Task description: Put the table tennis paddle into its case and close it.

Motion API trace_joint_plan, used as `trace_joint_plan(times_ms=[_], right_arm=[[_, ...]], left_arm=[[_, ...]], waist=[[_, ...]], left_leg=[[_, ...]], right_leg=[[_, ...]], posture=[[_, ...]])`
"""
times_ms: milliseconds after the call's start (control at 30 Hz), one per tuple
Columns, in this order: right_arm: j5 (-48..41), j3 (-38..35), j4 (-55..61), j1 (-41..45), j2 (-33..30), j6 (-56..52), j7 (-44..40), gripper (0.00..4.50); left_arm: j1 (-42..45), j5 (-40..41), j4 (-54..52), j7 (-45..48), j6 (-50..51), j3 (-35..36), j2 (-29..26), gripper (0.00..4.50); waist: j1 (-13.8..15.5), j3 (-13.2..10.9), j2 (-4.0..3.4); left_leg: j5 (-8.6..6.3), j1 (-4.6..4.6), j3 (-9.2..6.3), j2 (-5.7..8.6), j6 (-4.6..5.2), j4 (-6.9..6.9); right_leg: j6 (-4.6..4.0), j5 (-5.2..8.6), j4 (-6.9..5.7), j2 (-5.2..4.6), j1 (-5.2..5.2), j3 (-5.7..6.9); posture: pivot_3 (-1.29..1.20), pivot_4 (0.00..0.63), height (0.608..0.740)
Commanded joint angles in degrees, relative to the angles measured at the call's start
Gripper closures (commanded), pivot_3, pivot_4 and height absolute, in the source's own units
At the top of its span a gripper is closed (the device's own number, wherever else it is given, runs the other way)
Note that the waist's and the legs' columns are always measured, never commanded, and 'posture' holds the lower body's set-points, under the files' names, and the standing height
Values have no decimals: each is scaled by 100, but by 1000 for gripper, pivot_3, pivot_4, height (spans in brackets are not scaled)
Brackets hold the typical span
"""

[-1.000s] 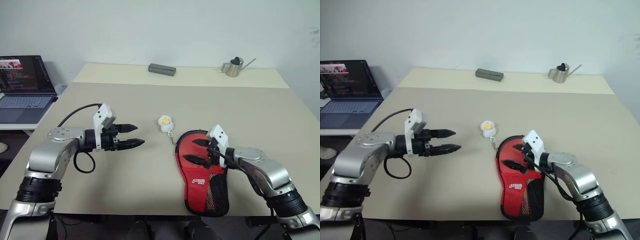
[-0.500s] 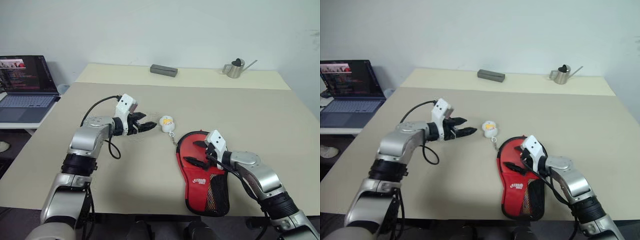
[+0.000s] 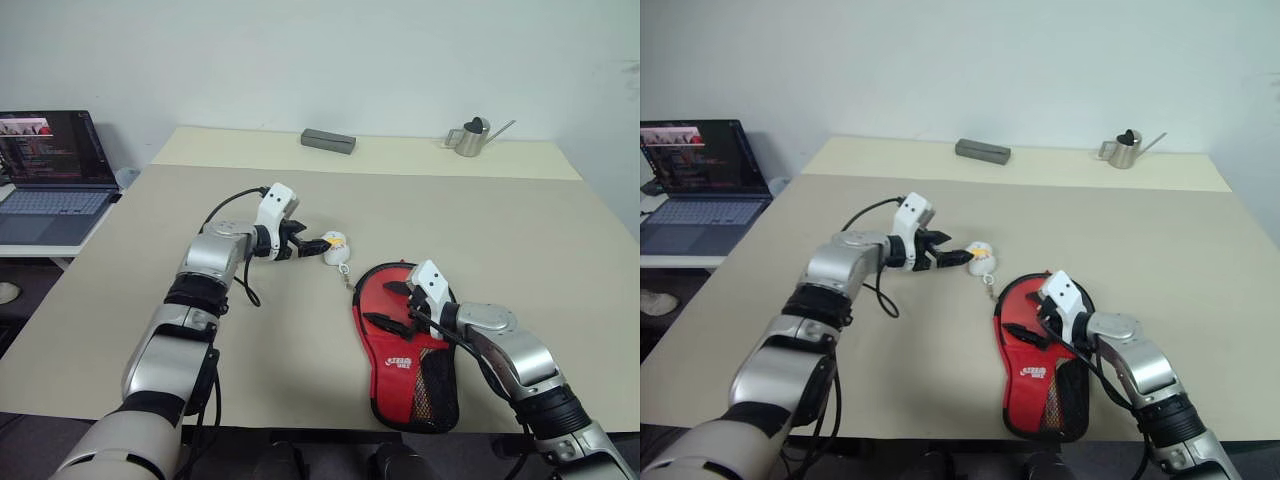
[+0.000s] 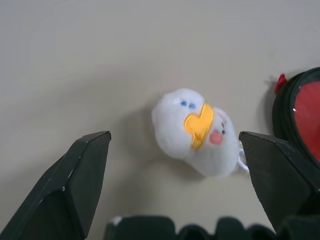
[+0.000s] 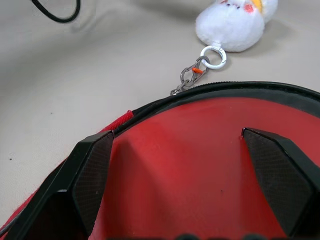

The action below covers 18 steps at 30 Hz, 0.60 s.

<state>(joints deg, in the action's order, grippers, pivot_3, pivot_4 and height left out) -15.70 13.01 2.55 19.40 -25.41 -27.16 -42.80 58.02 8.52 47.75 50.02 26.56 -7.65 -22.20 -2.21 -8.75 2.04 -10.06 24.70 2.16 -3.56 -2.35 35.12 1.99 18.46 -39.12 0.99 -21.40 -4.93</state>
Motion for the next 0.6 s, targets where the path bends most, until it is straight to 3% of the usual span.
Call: trace_joint_plan(times_ms=[33,233,500,600], right_arm=[[62,100,-24,-88,47,-208,-30,0],[82,36,114,-186,56,-300,67,0],[92,-31,276,-319,92,-470,183,0],[103,-96,337,-379,84,-502,252,0]], left_arm=[[423,-182,700,72,-457,52,120,9],[847,-425,1609,172,-956,90,414,9],[937,-635,2020,452,-1058,89,690,9],[844,-710,2043,525,-962,95,704,615]], waist=[[-9,0,0],[-2,0,0],[4,0,0],[4,0,0]], left_leg=[[0,0,2,0,0,0],[0,3,3,2,0,0],[0,5,4,4,-1,-1],[0,6,5,3,-1,-1]], right_leg=[[0,0,0,0,-2,-2],[0,0,1,0,-2,1],[0,0,2,0,-1,7],[0,0,2,0,-1,9]], posture=[[0,150,740],[0,150,740],[0,150,740],[0,150,740]])
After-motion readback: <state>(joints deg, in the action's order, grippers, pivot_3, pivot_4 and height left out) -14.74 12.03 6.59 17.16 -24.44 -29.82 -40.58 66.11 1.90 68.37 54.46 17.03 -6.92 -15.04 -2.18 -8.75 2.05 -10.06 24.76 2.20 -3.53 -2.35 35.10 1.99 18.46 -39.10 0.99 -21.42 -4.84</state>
